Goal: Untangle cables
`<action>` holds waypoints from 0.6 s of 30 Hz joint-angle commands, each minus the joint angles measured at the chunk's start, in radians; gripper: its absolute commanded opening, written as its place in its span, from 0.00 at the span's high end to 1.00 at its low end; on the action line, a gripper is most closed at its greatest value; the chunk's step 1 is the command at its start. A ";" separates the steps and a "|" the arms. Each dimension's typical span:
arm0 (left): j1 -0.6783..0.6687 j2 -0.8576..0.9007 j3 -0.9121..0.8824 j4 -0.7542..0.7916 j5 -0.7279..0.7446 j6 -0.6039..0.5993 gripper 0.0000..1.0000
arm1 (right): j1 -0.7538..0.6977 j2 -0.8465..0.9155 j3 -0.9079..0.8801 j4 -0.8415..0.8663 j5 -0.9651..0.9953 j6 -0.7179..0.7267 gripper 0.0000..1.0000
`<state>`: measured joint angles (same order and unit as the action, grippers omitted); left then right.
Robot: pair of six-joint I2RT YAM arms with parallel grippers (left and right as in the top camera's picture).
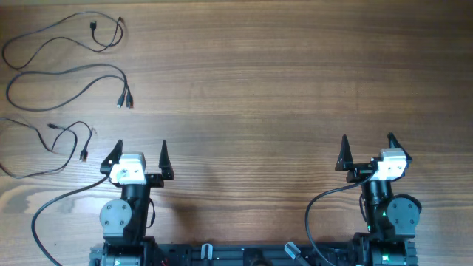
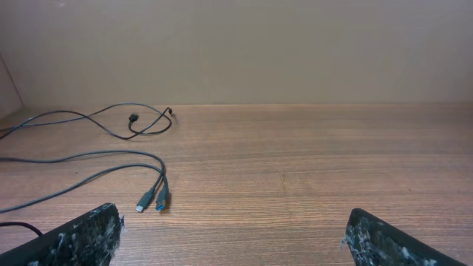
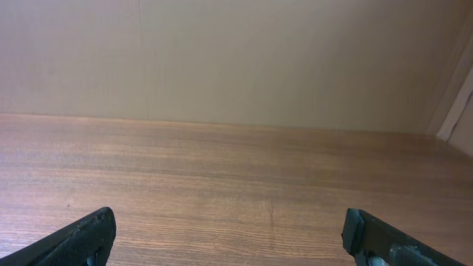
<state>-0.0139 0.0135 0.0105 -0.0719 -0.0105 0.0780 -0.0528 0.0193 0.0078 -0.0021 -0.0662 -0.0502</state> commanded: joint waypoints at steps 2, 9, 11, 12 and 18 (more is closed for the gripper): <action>-0.001 -0.009 -0.005 -0.003 0.002 0.019 0.00 | 0.005 -0.013 -0.003 0.003 0.014 -0.002 0.00; -0.001 -0.009 -0.005 -0.003 0.002 0.019 0.00 | 0.005 -0.013 -0.003 0.003 0.017 -0.006 0.00; -0.001 -0.009 -0.005 -0.003 0.002 0.019 0.00 | 0.005 -0.013 -0.003 0.003 0.017 -0.006 0.00; -0.001 -0.009 -0.005 -0.003 0.002 0.019 0.00 | 0.005 -0.013 -0.003 0.003 0.017 -0.006 0.00; -0.001 -0.009 -0.005 -0.003 0.002 0.019 0.00 | 0.005 -0.012 -0.003 0.003 0.017 -0.006 0.00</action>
<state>-0.0139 0.0135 0.0105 -0.0719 -0.0105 0.0780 -0.0528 0.0193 0.0078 -0.0021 -0.0662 -0.0502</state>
